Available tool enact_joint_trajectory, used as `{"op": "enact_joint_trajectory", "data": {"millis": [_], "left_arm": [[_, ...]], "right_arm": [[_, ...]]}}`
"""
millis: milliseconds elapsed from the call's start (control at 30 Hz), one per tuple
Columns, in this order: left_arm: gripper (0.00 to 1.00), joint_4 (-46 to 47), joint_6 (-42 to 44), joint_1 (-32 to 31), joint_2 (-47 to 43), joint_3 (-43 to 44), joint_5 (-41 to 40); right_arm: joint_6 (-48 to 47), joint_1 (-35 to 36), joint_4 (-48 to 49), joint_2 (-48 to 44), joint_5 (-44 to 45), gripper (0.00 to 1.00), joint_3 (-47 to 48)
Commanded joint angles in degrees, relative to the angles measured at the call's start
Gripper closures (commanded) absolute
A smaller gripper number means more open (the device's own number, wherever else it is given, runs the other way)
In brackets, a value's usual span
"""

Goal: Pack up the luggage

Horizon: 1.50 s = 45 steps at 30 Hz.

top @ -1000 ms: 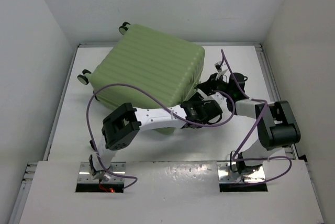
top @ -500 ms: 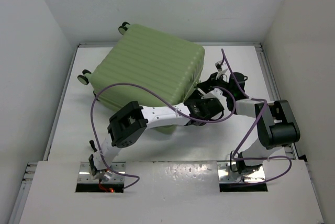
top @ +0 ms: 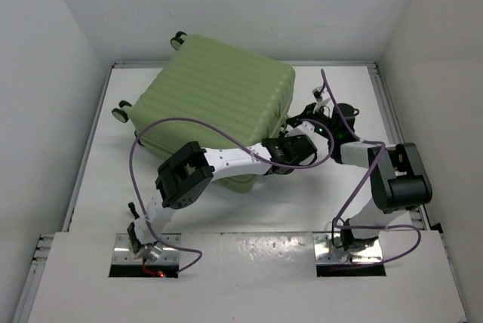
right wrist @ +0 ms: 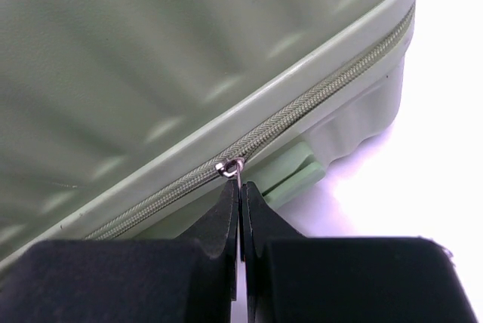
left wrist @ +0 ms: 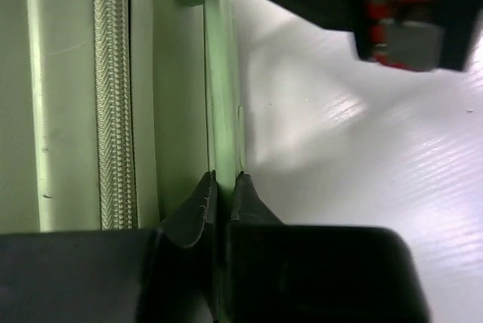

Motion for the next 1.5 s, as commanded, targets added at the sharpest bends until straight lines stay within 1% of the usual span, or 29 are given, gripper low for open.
{"op": "enact_joint_trajectory", "data": {"millis": [0,67,133,167,233,267,300,333,367,400,467,533,567,600,633,667,700,733,800,833,867,900,967,1033,1200,1333,1367,1400,1467], "left_arm": [[1.0,-4.5,2.75,2.45,0.13,-5.8,7.07],[1.0,-2.66,7.47,0.96,-4.35,-11.22,8.57],[1.0,-2.13,9.61,-0.89,-7.86,-15.64,10.23],[1.0,-1.25,12.23,-0.89,-12.15,-21.05,11.81],[1.0,0.68,14.35,-2.21,-17.35,-27.31,14.45],[1.0,3.13,17.41,-2.21,-20.25,-33.87,15.51],[1.0,4.02,18.74,-2.91,-25.76,-36.81,16.21],[1.0,4.81,20.06,-2.92,-28.16,-39.28,17.0],[1.0,4.82,21.73,-2.92,-30.36,-41.56,18.49],[1.0,5.34,24.79,-2.92,-32.38,-45.24,19.64],[1.0,5.35,28.23,-2.92,-38.1,-48.86,22.8],[1.0,6.22,34.21,-2.31,-42.75,-54.92,25.0],[1.0,6.23,36.66,-1.69,-48.34,-57.12,26.14],[1.0,6.84,42.34,-1.08,-51.27,-61.32,27.2],[1.0,7.71,45.53,-0.55,-54.43,-63.62,27.99],[1.0,8.33,48.78,0.24,-57.68,-66.08,28.61],[1.0,8.94,52.04,0.25,-64.24,-68.46,28.61],[1.0,9.99,58.86,1.03,-67.53,-73.35,29.14],[1.0,11.49,65.31,2.62,-73.68,-78.21,29.14],[1.0,13.07,68.12,3.32,-79.02,-80.32,29.14],[1.0,13.69,72.15,5.07,-81.16,-83.48,30.53],[1.0,13.7,73.67,6.13,-82.66,-84.29,31.59],[1.0,11.59,75.18,8.76,-83.64,-84.3,34.83],[1.0,11.59,73.61,10.09,-81.55,-83.16,35.38],[1.0,12.2,65.17,14.04,-68.1,-75.61,36.61],[1.0,13.43,63.15,16.15,-64.14,-72.61,38.02],[1.0,13.43,63.14,17.03,-64.13,-72.09,38.71],[1.0,13.43,63.14,17.04,-64.13,-72.08,40.46],[1.0,13.43,64.54,17.56,-64.13,-72.08,41.09]], "right_arm": [[-3.93,-2.27,2.61,-0.98,3.6,1.0,0.27],[-4.73,-2.62,2.88,-2.3,2.36,1.0,-0.96],[-5.96,-3.67,2.79,-2.83,0.26,1.0,-2.19],[-6.23,-3.76,2.88,-3.62,-1.15,1.0,-2.55],[-7.45,-4.81,2.27,-4.94,-4.56,1.0,-3.78],[-7.98,-4.9,2.09,-5.2,-5.37,1.0,-4.56],[-8.34,-4.99,1.83,-5.99,-6.08,1.0,-4.75],[-8.95,-4.91,1.39,-6.35,-8.69,1.0,-5.36],[-8.87,-6.65,1.12,-6.61,-9.33,1.0,-5.88],[-8.87,-6.84,0.69,-7.31,-9.86,1.0,-6.06],[-9.48,-7.28,-0.28,-7.75,-12.58,1.0,-7.2],[-10.01,-7.54,-0.72,-9.16,-15.04,1.0,-8.17],[-10.53,-7.54,-1.59,-9.6,-18.01,1.0,-8.7],[-11.41,-7.46,-1.86,-10.91,-19.25,1.0,-9.05],[-12.29,-7.54,-3.09,-11.44,-21.09,1.0,-10.01],[-13.6,-7.28,-3.27,-12.58,-22.16,1.0,-10.2],[-13.96,-7.19,-3.8,-12.94,-22.6,1.0,-10.37],[-14.66,-7.1,-4.67,-13.9,-23.22,1.0,-10.63],[-15.37,-7.1,-4.85,-14.52,-26.11,1.0,-10.81],[-15.55,-7.19,-5.38,-14.7,-26.56,1.0,-10.9],[-16.33,-7.1,-5.56,-15.31,-27.52,1.0,-10.64],[-17.47,-7.02,-7.56,-15.31,-27.7,1.0,-10.38],[-19.32,-6.67,-8.81,-13.92,-27.35,1.0,-8.98],[-19.07,-6.58,-8.02,-11.03,-25.69,1.0,-6.52],[-11.77,-5.96,1.46,0.32,-20.24,1.0,1.2],[-11.06,-5.96,3.67,3.49,-24.26,0.98,4.3],[-12.02,-6.13,3.58,3.41,-28.45,0.9,4.48],[-12.29,-7.18,2.8,3.23,-33.11,0.73,4.74],[-10.63,-7.89,2.35,3.06,-39.29,0.63,4.92]]}}
